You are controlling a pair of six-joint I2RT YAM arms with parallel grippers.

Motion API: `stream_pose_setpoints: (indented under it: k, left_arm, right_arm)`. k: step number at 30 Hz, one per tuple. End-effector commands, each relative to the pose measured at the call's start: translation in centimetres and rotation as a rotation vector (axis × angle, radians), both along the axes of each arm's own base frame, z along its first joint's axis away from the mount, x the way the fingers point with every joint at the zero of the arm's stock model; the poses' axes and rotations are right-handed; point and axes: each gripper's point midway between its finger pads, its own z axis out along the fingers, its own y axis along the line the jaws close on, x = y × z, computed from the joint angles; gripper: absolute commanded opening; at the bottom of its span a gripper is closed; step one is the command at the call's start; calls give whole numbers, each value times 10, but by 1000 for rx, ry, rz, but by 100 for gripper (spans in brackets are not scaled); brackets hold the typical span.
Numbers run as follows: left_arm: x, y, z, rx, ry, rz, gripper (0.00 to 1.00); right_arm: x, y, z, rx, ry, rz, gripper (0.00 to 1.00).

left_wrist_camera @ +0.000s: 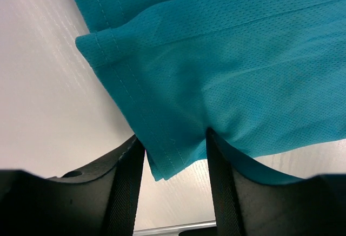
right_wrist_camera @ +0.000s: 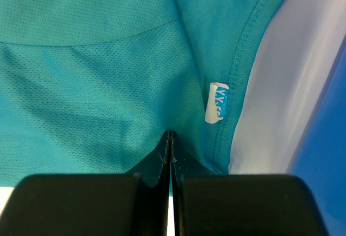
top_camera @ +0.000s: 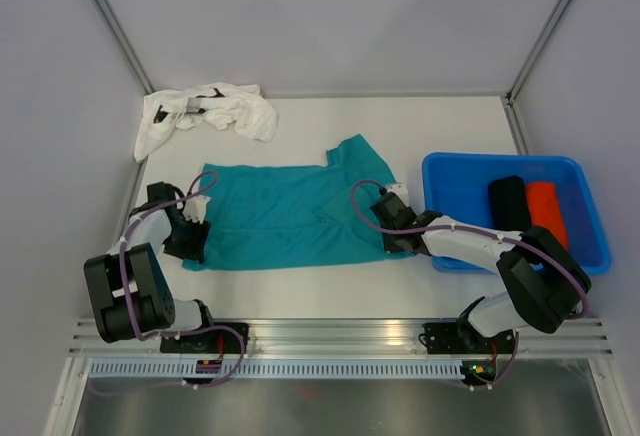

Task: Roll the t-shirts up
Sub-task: Fold the tshirt

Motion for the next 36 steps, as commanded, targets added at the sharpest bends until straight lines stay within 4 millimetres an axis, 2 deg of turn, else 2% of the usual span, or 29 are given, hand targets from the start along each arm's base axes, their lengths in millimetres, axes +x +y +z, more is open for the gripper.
stream_pose_setpoints:
  k: [1,6,11,18,25,29,31,32,33,34,35,36]
  left_arm:
    - [-15,5,-22,39,33,-30,53]
    - [-30,23,-12,116,15,-63,53]
    - [-52,31,-16,174,65,-85,54]
    - [-79,22,-17,133,121,-146,54]
    - [-86,28,-19,134,132,-132,53]
    - [-95,22,-14,109,137,-145,54]
    - [-83,11,-4,53,73,-173,56]
    - [-70,12,10,51,21,-185,57]
    - [-66,2,21,2,-18,-193,58]
    - [-58,0,32,-7,-58,-201,60]
    - [-39,2,56,1,-131,-205,62]
    - [-28,-5,69,-36,-184,-214,64]
  right_arm:
    - [-39,-9,-28,-9,172,-7,1]
    - [-63,0,-27,16,236,2,0]
    - [-91,7,-33,10,297,18,0]
    - [-114,-9,-28,-14,330,-5,1]
    - [-126,-29,-16,-20,306,-78,1]
    - [-120,-18,-7,47,275,-61,2]
    - [-108,-5,5,81,238,-32,5]
    - [-95,7,20,109,199,-18,6]
    - [-87,10,29,107,168,-14,9]
    - [-79,14,38,102,145,6,9]
    - [-65,29,59,143,94,23,11]
    - [-57,39,70,171,71,43,16]
